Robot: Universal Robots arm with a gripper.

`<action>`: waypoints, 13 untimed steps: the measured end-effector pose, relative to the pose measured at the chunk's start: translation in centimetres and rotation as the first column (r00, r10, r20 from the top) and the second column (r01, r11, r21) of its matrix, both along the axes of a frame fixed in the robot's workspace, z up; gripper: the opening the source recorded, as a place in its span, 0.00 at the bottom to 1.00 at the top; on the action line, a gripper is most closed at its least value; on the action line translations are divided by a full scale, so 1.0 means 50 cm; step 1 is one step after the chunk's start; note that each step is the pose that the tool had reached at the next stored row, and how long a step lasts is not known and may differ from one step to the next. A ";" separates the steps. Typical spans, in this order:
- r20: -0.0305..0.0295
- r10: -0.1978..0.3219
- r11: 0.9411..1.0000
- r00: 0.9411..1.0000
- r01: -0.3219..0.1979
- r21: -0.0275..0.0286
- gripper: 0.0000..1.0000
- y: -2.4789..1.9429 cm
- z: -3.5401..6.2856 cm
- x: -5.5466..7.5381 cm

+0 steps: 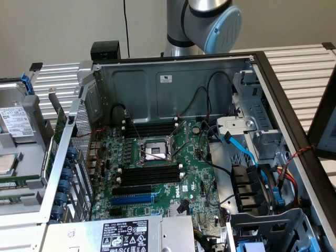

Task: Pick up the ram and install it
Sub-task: 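Pick up the ram and move it above insertion slot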

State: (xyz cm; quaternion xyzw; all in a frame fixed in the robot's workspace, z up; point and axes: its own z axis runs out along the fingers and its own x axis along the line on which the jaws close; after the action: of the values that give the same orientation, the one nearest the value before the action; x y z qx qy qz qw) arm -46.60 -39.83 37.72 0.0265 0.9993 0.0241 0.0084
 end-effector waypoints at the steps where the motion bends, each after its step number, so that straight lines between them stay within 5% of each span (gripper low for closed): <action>1: 0.000 0.019 1.000 1.000 -0.019 0.000 0.10 0.0000 0.000 0.000; 7: 0.000 0.127 0.992 0.992 -0.127 0.000 0.10 0.0000 -0.002 0.000; 13: 0.000 0.234 0.972 0.972 -0.234 0.000 0.10 0.0000 -0.004 0.000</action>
State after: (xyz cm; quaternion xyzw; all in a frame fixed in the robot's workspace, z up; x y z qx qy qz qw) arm -46.59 -39.83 37.50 -0.0915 0.9955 0.0248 0.0055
